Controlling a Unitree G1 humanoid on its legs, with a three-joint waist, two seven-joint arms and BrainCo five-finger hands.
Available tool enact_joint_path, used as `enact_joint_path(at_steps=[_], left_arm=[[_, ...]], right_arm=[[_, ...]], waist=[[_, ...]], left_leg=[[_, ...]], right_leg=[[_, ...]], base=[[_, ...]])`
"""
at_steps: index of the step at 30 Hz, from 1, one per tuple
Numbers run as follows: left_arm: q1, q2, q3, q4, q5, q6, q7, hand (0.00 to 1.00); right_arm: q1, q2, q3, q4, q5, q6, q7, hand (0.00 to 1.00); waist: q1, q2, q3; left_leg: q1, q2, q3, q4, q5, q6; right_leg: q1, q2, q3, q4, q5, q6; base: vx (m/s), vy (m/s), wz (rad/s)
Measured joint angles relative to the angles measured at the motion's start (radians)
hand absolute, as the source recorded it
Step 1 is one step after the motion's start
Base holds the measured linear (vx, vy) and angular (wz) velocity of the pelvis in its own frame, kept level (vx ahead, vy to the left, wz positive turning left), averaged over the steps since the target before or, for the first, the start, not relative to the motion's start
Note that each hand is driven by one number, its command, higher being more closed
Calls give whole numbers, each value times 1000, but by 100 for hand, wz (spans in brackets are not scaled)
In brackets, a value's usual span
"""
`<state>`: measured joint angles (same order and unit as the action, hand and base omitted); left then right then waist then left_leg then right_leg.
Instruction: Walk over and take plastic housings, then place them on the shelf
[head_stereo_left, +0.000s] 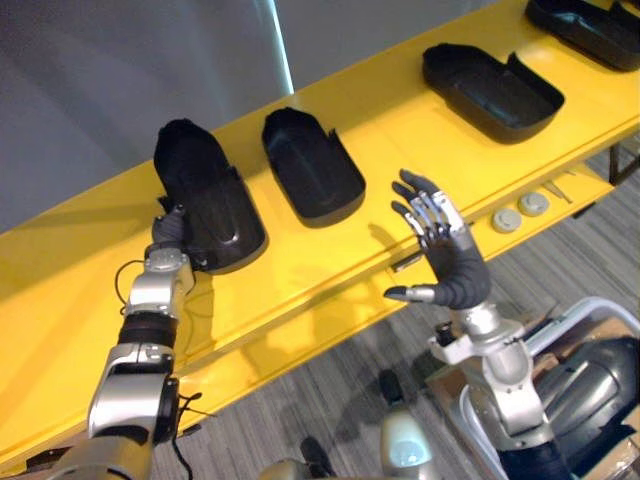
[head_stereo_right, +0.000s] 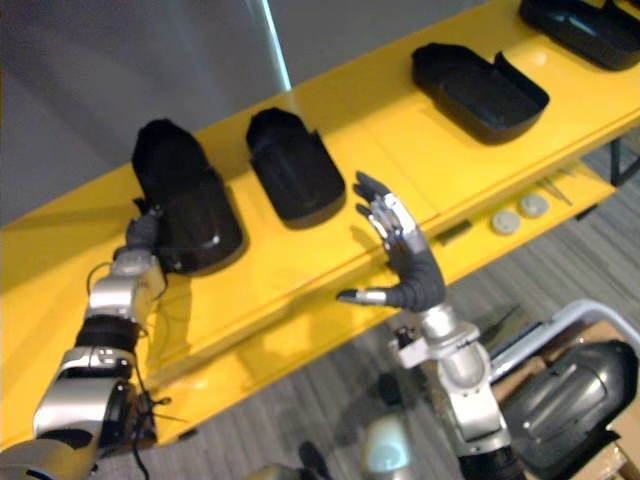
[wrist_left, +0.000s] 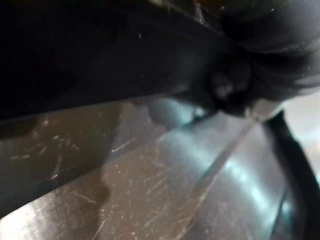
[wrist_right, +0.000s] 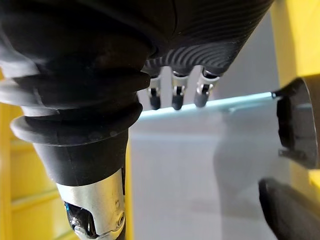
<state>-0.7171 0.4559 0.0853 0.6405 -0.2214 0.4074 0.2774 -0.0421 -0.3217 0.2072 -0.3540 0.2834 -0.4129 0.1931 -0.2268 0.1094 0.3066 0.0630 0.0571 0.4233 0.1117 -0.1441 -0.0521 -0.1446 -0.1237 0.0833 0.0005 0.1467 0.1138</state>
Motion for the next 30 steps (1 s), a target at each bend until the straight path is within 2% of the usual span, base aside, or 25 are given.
enact_joint_path(at_steps=[5,9,14,17,24,25,30], left_arm=[[-9,7,24,0,46,18,-26,100],[-26,9,29,1,85,60,-56,100],[-27,17,32,1,113,87,-71,100],[-27,24,58,9,125,96,-112,100],[-17,47,61,20,152,98,-143,100],[-15,47,64,20,153,98,-144,0],[-9,48,82,20,152,98,-140,0]], right_arm=[[0,-3,21,-28,0,5,-21,0],[0,-5,33,-30,0,12,-36,0],[1,-12,62,-30,-2,25,-59,0],[12,-13,63,-30,-2,25,-68,0],[31,-13,69,-30,-3,25,-92,0],[31,-13,71,-30,-3,25,-95,0],[31,-12,74,-30,-4,26,-110,0]], waist=[[1,12,9],[7,19,12],[8,21,13],[13,22,13],[22,23,14],[22,23,14],[21,29,17]], left_leg=[[-22,1,-3,2,7,0],[-25,5,-4,2,9,-3],[-26,7,-4,4,9,-3],[-27,9,-5,5,9,-3],[-30,14,-11,5,9,-4],[-30,15,-16,5,9,-4],[-29,19,-26,5,9,-4]], right_leg=[[-36,-5,-3,40,-23,-5],[-50,-1,-3,61,-27,-5],[-50,0,-5,62,-28,-6],[-50,1,-8,63,-28,-7],[-49,1,-23,68,-35,-12],[-49,2,-25,74,-39,-12],[-50,5,-32,83,-48,-12]], base=[[-21,-12,4],[0,0,0],[0,0,0],[0,0,0],[7,-8,5],[21,-12,8],[11,-5,4]])
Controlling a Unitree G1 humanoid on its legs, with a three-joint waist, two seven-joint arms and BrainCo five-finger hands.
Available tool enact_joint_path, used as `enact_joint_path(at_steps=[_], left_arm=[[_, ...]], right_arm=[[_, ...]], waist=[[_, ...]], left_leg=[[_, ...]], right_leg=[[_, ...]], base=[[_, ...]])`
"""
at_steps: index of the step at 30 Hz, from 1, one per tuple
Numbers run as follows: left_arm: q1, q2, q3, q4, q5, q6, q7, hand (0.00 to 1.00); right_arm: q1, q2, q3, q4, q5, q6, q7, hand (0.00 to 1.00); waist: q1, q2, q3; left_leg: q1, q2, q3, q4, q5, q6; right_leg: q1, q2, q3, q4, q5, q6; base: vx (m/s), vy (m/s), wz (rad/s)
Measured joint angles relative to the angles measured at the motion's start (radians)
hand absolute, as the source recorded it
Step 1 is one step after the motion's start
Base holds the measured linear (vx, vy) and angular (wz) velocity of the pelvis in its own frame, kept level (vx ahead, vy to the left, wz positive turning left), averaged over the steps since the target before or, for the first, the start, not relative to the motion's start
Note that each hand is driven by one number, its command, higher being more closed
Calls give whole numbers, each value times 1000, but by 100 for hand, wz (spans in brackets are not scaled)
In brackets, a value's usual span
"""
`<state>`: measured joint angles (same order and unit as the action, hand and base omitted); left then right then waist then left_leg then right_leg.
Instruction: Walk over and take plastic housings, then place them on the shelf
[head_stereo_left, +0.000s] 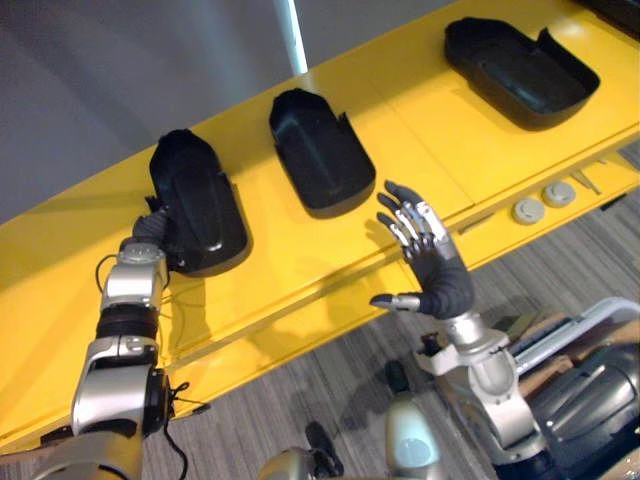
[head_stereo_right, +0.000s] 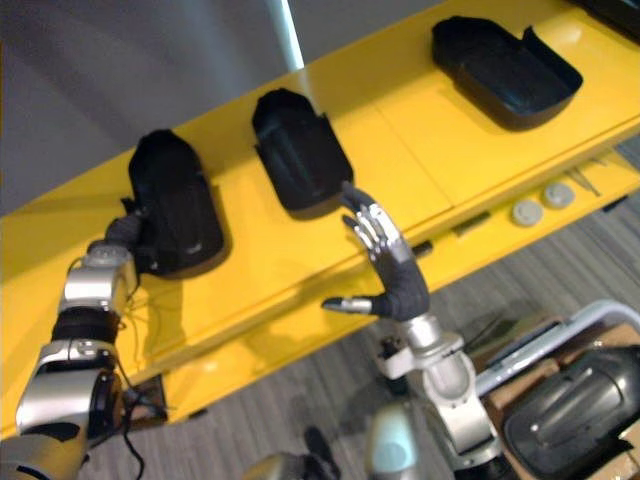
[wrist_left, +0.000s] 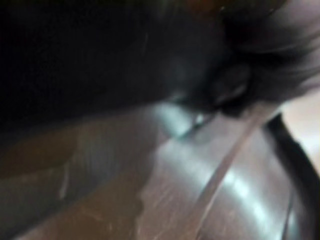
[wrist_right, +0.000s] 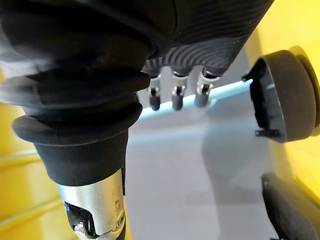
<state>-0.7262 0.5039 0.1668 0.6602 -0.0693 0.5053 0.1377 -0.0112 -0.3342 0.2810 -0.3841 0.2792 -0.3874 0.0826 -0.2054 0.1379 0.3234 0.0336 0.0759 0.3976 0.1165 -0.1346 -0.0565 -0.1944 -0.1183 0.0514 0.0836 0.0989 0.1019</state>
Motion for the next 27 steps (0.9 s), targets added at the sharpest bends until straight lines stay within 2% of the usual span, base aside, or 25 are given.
enact_joint_path(at_steps=[6,12,13,16,19,20,22,23,25,27], left_arm=[[0,0,19,7,-3,-2,21,0],[0,0,28,32,-41,-3,91,0],[0,0,28,42,-49,-4,124,0],[0,0,28,51,-50,-5,165,0],[-9,0,53,72,-29,-15,240,0],[-21,9,59,93,-10,-18,292,0],[-26,26,58,94,25,-28,336,0],[-53,50,56,101,50,-44,377,0],[-86,84,55,103,52,-54,412,0],[-114,126,52,102,79,-104,469,0]], right_arm=[[0,0,-1,1,0,0,-17,0],[3,1,-2,2,0,0,-16,0],[4,1,-1,3,0,0,-14,0],[5,1,-3,5,0,-4,-6,0],[4,-3,-3,9,1,-10,10,0],[5,-11,-3,13,1,-22,16,0],[5,-21,-2,25,2,-35,30,0],[6,-31,-2,43,2,-52,39,0],[6,-37,-2,58,2,-52,49,0],[9,-39,12,86,2,-63,50,0]], waist=[[-2,0,0],[-8,0,0],[-7,0,0],[-15,0,0],[-25,0,0],[-27,0,0],[-32,-1,0],[-33,-1,0],[-33,-2,0],[-32,-3,-1]], left_leg=[[1,0,0,0,0,0],[10,2,10,-2,0,-1],[17,3,22,-4,-1,-1],[17,4,24,-4,-1,-1],[22,9,32,-4,-1,-2],[29,11,43,-5,-1,-2],[37,13,50,-4,0,-2],[42,14,49,-3,0,-2],[49,15,49,-3,0,-2],[66,16,47,-4,0,-2]], right_leg=[[0,0,1,0,0,0],[3,5,8,0,0,0],[3,8,16,0,0,0],[2,10,18,0,0,0],[3,15,26,-2,-7,-10],[4,18,32,-2,-8,-11],[11,20,35,-4,-8,-12],[20,21,33,-11,-8,-13],[30,21,32,-19,-7,-13],[67,21,29,-57,7,-13]], base=[[0,0,0],[2,-2,-5],[8,-4,-14],[10,-6,-6],[15,-7,-8],[21,-5,-15],[26,-4,-11],[0,0,0],[0,0,0],[0,0,0]])
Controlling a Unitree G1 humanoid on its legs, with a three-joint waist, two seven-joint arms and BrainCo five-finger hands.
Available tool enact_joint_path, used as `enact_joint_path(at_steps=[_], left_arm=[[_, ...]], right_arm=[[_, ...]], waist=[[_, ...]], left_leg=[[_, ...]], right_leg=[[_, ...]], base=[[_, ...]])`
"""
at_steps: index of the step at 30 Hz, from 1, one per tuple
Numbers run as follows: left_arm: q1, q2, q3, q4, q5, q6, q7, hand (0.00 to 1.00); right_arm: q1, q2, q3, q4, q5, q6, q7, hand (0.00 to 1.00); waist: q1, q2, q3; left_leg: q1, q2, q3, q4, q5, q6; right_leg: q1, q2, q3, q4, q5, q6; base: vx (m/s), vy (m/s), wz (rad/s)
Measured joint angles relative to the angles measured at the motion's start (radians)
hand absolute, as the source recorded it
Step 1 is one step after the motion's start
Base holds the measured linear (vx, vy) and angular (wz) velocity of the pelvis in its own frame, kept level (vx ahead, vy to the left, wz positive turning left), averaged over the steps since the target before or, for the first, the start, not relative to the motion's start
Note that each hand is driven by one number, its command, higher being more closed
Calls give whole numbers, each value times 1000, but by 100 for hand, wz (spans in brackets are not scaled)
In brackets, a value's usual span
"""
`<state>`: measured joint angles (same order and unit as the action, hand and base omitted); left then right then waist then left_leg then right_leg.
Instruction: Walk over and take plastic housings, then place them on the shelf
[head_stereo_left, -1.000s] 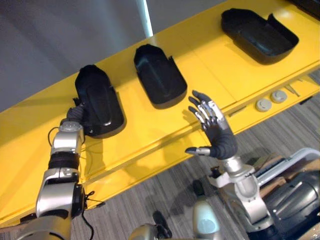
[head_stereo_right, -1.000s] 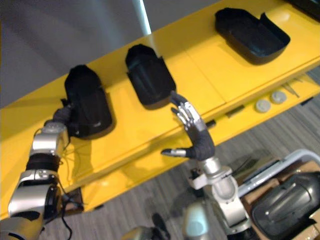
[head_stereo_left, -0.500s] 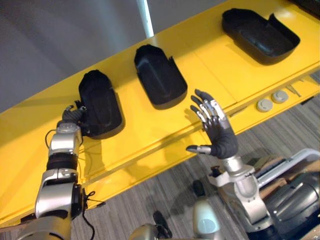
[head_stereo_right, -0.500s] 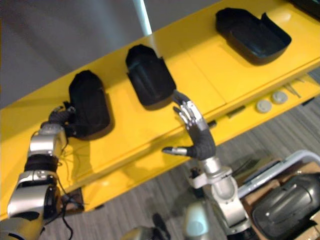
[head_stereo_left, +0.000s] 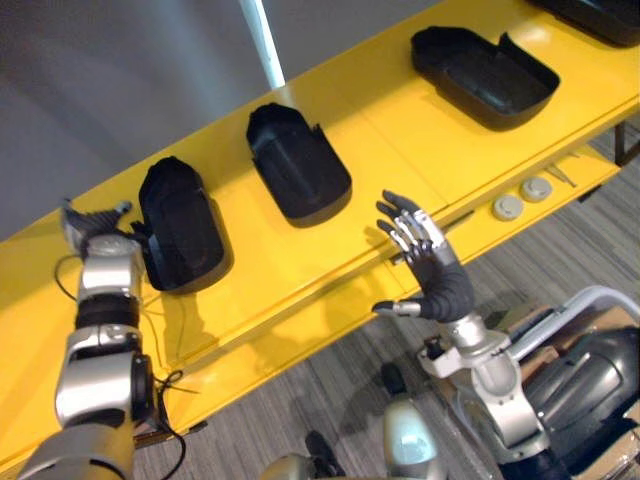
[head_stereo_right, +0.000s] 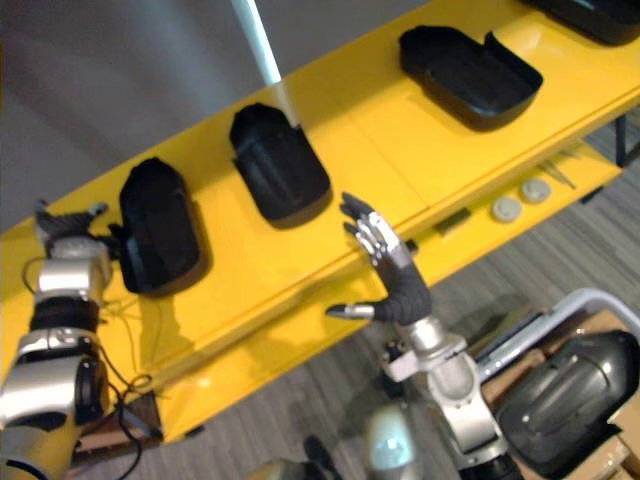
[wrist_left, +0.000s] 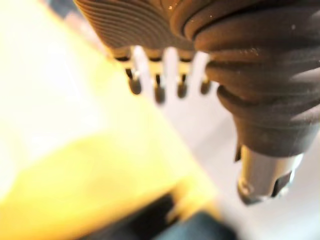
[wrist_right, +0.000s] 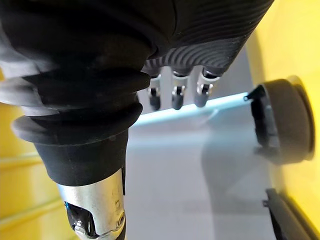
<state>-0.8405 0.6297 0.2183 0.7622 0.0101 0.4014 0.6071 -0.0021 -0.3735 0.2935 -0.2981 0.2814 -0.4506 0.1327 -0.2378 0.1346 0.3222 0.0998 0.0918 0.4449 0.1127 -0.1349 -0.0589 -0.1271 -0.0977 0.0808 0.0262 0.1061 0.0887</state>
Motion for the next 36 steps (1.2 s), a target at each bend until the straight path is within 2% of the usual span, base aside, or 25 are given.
enact_joint_path(at_steps=[3,4,5,10,12,13,14,15,16,17,19,20,21,24,25,26,27,28,29,31,32,33,34,36], left_arm=[[-29,36,-9,-39,18,-95,79,0],[-32,36,-17,-52,33,-113,94,0],[-32,40,-45,-75,51,-152,122,0],[-32,41,-118,-166,82,-261,180,0],[-11,33,-109,-267,70,-316,186,0],[36,27,-104,-388,55,-363,185,0],[106,17,-91,-512,17,-426,175,0],[146,-2,-74,-572,-6,-458,165,0],[221,-52,-45,-672,-32,-502,150,0],[384,-153,-11,-852,-72,-555,113,0],[592,-273,-6,-1023,-89,-601,78,0],[757,-374,-11,-1110,-91,-647,41,0],[902,-458,-38,-1151,-93,-666,22,0],[1178,-570,-75,-1181,-122,-721,-32,0],[1219,-582,-73,-1187,-123,-736,-39,0],[1284,-601,-69,-1201,-149,-771,-72,0],[1306,-609,-68,-1201,-157,-787,-90,0],[1319,-612,-67,-1202,-162,-798,-102,0],[1327,-613,-64,-1203,-168,-819,-128,0],[1342,-625,-64,-1203,-168,-844,-158,0],[1345,-629,-63,-1203,-172,-870,-173,0],[1344,-629,-63,-1203,-174,-877,-179,0],[1334,-629,-64,-1205,-196,-905,-197,0],[1295,-628,-73,-1204,-206,-928,-201,0]], right_arm=[[12,2,15,10,-1,-14,-3,0],[15,4,15,12,-1,-14,-4,0],[20,8,17,25,-2,-16,-4,0],[24,15,22,54,-5,-16,-27,0],[32,19,24,54,-2,-14,-43,0],[40,25,23,53,-2,-9,-57,0],[46,37,21,52,-3,2,-80,0],[52,46,20,52,-2,7,-94,0],[67,58,17,52,-4,19,-117,0],[98,81,7,52,-23,36,-154,0],[141,114,-17,45,-35,40,-177,0],[182,148,-52,35,-56,43,-187,0],[229,182,-93,30,-65,43,-199,0],[304,236,-186,29,-91,42,-228,0],[310,241,-200,29,-90,40,-229,0],[315,247,-227,25,-88,33,-246,0],[317,249,-245,21,-84,31,-259,0],[319,250,-251,21,-79,28,-269,0],[332,255,-268,17,-78,21,-293,0],[352,253,-289,17,-79,16,-330,0],[354,254,-306,17,-79,14,-358,0],[354,253,-310,17,-80,14,-364,0],[353,253,-315,17,-80,14,-385,0],[354,253,-316,20,-84,14,-420,0]], waist=[[0,-5,-5],[2,-9,-6],[7,-18,-15],[12,-50,-73],[12,-53,-80],[13,-50,-90],[21,-45,-106],[26,-42,-114],[34,-34,-133],[44,-28,-156],[64,-29,-172],[79,-35,-176],[104,-50,-182],[145,-86,-202],[152,-91,-206],[169,-96,-209],[174,-87,-212],[174,-78,-213],[173,-96,-220],[174,-98,-225],[173,-90,-230],[173,-89,-230],[174,-89,-230],[172,-94,-227]], left_leg=[[4,0,-23,0,0,0],[4,0,-25,-1,0,0],[4,1,-27,0,0,0],[8,3,-55,-1,0,0],[26,2,-63,-8,-1,-1],[32,0,-80,-13,-1,-1],[39,-1,-81,-22,-1,-1],[40,-2,-82,-25,-1,-1],[40,-2,-89,-33,-1,-1],[40,-4,-114,-37,-1,-1],[40,-5,-124,-40,-1,-1],[41,-5,-135,-47,-2,-1],[40,-6,-142,-48,-1,-4],[40,-6,-173,-52,-6,-13],[40,-5,-172,-53,-7,-14],[40,-5,-163,-69,-7,-14],[36,2,-159,-83,-7,-13],[33,4,-157,-90,-5,-14],[34,-2,-158,-96,2,-23],[39,1,-157,-101,13,-32],[39,5,-150,-102,17,-39],[39,7,-146,-102,17,-40],[38,17,-129,-100,20,-45],[38,28,-113,-86,23,-51]], right_leg=[[46,-8,-27,-63,24,-2],[54,-8,-31,-76,29,-2],[65,-8,-37,-95,37,-3],[86,-6,-55,-106,50,6],[106,-7,-70,-106,51,6],[114,-8,-85,-106,51,6],[117,-8,-89,-106,51,6],[119,-8,-94,-106,51,6],[120,-8,-108,-106,51,6],[129,-5,-124,-107,50,7],[133,-6,-138,-107,50,8],[137,-7,-151,-109,49,8],[143,-11,-165,-117,44,12],[165,-17,-208,-118,16,15],[166,-18,-215,-118,14,17],[159,-19,-217,-118,-4,38],[153,-17,-221,-115,-22,50],[148,-15,-222,-108,-23,43],[145,-20,-225,-109,-9,28],[145,-18,-247,-117,-1,24],[140,-11,-246,-117,-1,24],[138,-10,-246,-117,-1,23],[129,-5,-242,-117,7,12],[122,6,-234,-117,12,7]], base=[[14,0,14],[4,-10,19],[-1,-14,12],[5,-19,8],[-9,0,5],[-37,4,10],[-33,2,11],[-29,3,11],[-35,-15,29],[-56,-26,31],[-75,-24,22],[-122,-25,23],[-136,-31,25],[-144,-50,31],[-141,-53,11],[-88,-39,-2],[-64,-35,-3],[-1,-13,7],[-18,-23,11],[-17,-26,0],[21,-15,-13],[42,-26,-22],[53,-33,-25],[69,-28,-30]])
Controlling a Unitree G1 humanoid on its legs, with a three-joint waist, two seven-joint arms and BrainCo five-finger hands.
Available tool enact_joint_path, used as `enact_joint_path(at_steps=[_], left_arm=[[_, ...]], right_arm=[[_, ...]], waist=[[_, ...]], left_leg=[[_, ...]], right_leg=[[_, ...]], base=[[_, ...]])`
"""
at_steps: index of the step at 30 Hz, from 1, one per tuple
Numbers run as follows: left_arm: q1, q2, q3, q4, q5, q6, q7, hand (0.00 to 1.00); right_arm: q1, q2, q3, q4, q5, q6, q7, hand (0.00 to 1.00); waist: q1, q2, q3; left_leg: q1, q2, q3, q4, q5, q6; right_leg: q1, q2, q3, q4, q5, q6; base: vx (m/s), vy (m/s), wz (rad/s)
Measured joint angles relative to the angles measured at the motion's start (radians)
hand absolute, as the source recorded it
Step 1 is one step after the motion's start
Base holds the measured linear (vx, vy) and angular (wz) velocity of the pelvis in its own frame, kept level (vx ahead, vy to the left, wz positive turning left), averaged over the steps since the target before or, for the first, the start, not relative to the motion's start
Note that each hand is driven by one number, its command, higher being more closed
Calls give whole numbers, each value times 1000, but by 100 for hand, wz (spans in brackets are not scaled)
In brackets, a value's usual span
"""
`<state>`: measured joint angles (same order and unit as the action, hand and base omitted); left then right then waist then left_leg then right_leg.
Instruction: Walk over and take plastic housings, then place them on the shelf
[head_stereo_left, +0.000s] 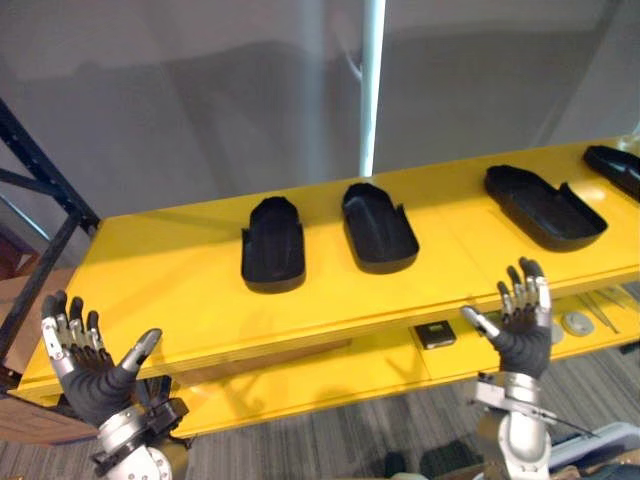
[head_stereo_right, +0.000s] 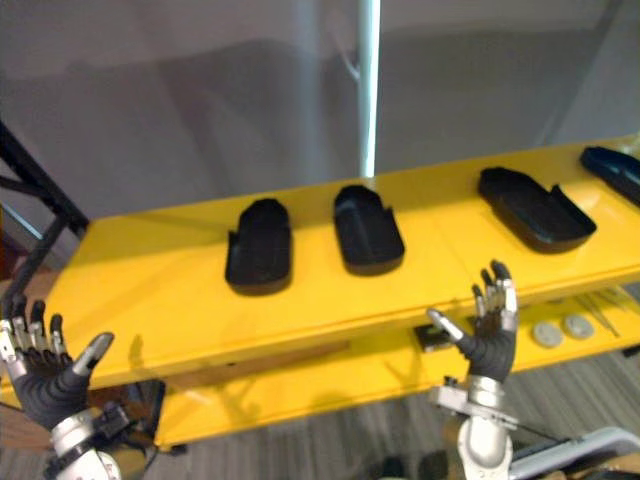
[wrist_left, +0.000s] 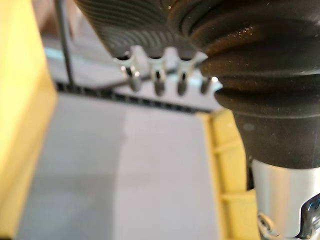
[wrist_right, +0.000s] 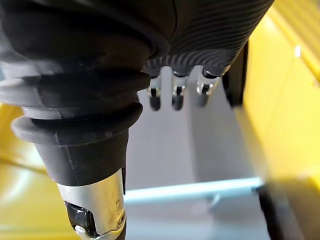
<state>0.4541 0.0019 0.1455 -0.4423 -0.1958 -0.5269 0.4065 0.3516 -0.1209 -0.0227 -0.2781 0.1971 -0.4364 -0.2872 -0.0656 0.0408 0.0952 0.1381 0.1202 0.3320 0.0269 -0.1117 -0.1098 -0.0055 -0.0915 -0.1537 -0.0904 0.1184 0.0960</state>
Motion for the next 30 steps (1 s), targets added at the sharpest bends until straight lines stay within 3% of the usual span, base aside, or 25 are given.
enact_joint_path(at_steps=[4,7,8,9,12,15,19,22,24,27,28,30], left_arm=[[-123,31,-80,6,-5,-19,-31,0],[-204,61,-143,58,-24,-17,-35,0],[-240,74,-172,97,-21,0,4,0],[-253,72,-182,106,-20,6,44,0],[-258,71,-202,108,-14,7,108,0],[-267,71,-222,108,20,26,123,0],[-278,70,-244,108,48,49,145,0],[-328,71,-243,108,59,38,180,0],[-330,69,-239,105,59,14,179,0],[-313,75,-247,56,41,-12,112,0],[-301,83,-245,48,34,-18,84,0],[-270,100,-244,46,16,-15,80,0]], right_arm=[[-7,-1,-3,7,-42,4,-65,0],[-1,-2,-38,6,-47,4,-62,0],[5,-5,-56,5,-18,-4,-18,0],[18,-10,-59,5,18,-18,33,0],[39,-53,-33,12,68,-58,141,0],[17,-70,11,12,69,-91,187,0],[-71,-73,93,20,72,-91,198,0],[-193,-77,103,69,72,-87,148,0],[-207,-72,103,72,66,-85,92,0],[-153,-13,100,65,39,-63,18,0],[-117,15,98,63,33,-60,17,0],[-60,51,111,49,35,-60,46,0]], waist=[[-4,-11,12],[-36,-20,49],[-59,-19,75],[-61,-14,86],[-57,16,97],[-56,36,96],[-40,35,121],[-8,27,215],[11,33,244],[15,29,248],[15,10,260],[15,-23,292]], left_leg=[[2,39,94,79,-53,-20],[34,66,160,135,-103,-21],[51,63,152,186,-138,29],[48,56,92,245,-165,74],[34,26,-81,357,-189,115],[11,6,-137,405,-193,121],[-36,-5,-202,462,-194,122],[-100,-14,-283,617,-198,115],[-130,-8,-304,707,-204,106],[-118,-9,-322,662,-315,102],[-61,-20,-313,568,-363,85],[-26,-37,-252,512,-388,82]], right_leg=[[-30,48,95,9,41,-27],[-30,84,183,9,49,-33],[-38,104,276,9,59,-29],[-48,120,356,9,59,-31],[-55,136,435,9,48,-47],[-78,129,429,9,48,-49],[-122,123,395,84,40,-46],[-202,126,352,325,-57,-32],[-212,125,338,395,-82,-32],[-225,131,324,404,-69,-12],[-242,137,345,413,-51,12],[-241,122,330,350,58,32]], base=[[79,-14,-71],[24,-3,-113],[-27,31,-213],[-27,32,-209],[7,47,-152],[6,72,-67],[5,64,15],[-57,-1,34],[-111,16,31],[-165,79,2],[-273,92,-57],[-375,66,-94]])
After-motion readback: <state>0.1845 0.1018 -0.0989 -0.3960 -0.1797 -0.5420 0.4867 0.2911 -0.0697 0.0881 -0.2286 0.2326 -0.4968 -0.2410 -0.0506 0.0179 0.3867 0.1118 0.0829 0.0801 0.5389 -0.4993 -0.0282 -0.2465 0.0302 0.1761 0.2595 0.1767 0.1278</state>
